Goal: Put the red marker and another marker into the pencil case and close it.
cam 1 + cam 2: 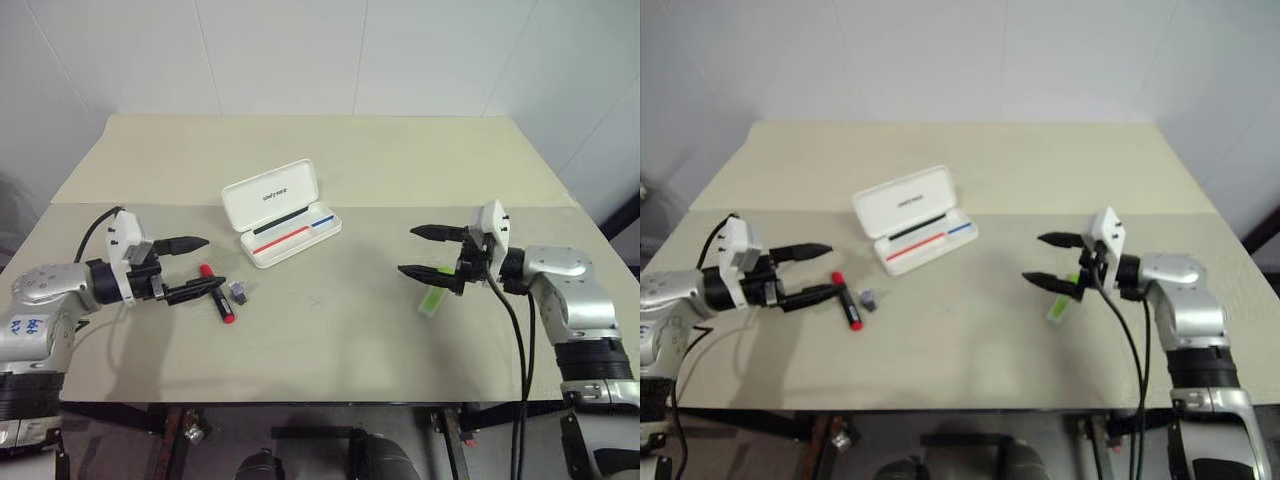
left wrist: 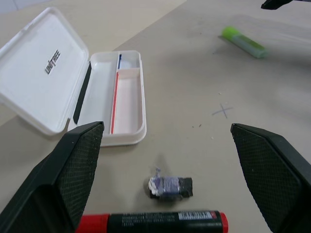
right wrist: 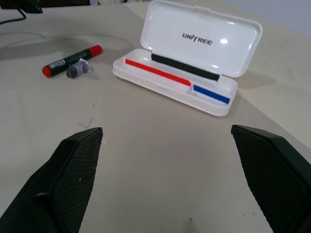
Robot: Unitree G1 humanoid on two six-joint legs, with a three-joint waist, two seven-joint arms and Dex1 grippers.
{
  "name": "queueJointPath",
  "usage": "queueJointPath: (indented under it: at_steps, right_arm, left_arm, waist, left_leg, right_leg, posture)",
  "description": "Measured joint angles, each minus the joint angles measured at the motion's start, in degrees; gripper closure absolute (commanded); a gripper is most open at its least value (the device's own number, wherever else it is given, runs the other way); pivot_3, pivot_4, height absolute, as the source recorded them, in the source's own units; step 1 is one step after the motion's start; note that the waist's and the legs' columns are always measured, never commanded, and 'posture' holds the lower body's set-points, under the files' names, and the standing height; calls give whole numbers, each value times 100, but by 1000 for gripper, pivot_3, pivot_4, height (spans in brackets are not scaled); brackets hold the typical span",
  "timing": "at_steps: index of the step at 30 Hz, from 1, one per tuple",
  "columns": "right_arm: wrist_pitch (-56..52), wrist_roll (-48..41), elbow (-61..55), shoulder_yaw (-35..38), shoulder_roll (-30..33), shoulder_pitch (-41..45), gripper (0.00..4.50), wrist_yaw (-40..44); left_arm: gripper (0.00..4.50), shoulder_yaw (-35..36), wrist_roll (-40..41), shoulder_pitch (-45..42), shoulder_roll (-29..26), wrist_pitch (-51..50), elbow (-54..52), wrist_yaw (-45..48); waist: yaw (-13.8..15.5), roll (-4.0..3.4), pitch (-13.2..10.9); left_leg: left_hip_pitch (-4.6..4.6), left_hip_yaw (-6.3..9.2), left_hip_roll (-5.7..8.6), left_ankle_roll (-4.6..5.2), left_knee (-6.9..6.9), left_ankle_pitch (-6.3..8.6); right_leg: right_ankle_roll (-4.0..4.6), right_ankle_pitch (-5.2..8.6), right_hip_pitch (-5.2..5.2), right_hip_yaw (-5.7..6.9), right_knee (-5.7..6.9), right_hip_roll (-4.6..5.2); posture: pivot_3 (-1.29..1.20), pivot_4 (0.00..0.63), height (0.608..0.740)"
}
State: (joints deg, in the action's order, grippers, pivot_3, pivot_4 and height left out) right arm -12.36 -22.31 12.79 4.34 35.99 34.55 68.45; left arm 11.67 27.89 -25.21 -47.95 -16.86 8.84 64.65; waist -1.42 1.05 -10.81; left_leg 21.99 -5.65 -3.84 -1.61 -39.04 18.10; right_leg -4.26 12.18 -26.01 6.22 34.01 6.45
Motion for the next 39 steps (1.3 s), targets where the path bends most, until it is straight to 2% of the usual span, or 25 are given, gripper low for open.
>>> queueJointPath:
  at_steps: [9, 18, 24, 31, 39]
  right_arm:
    - [7, -108, -195, 69, -277, -145, 0, -429]
    - [-114, -233, -734, 118, -264, -580, 0, -613]
    - [-137, -246, -984, 171, -265, -756, 0, -870]
    - [-137, -298, -1097, 210, -277, -1083, 0, -1003]
    - [-123, -302, -1211, 249, -292, -1246, 0, -1108]
  left_arm:
    - [51, -652, -311, -865, 277, -58, 570, 213]
    - [51, -1311, -997, -1811, 658, 0, 1804, 381]
    - [51, -1722, -1520, -2265, 1001, 426, 2782, 547]
    - [51, -1886, -2063, -2845, 1324, 1219, 3908, 573]
    - [51, -1944, -2363, -3195, 1556, 1756, 4380, 700]
  waist:
    - [17, 2, 1]
    - [63, 3, 2]
    - [113, 3, 2]
    - [143, 5, 2]
    - [141, 6, 2]
  left_leg:
    - [1, -1, 1, 0, -1, 0]
    - [1, -4, 2, 0, -4, 0]
    - [0, -6, 1, 0, -7, -1]
    - [4, -6, 3, 2, -8, 1]
    - [5, -6, 3, 3, -9, 1]
  right_leg:
    - [-1, -1, 1, -1, -1, -1]
    - [-3, -2, 1, -3, -3, -4]
    - [-4, -2, 1, -6, 0, -6]
    - [-8, -5, 1, -7, -7, -6]
    - [-9, -5, 1, -7, -7, -5]
  posture:
    - [0, 150, 740]
    - [0, 150, 740]
    - [0, 150, 740]
    - [0, 150, 740]
    - [0, 150, 740]
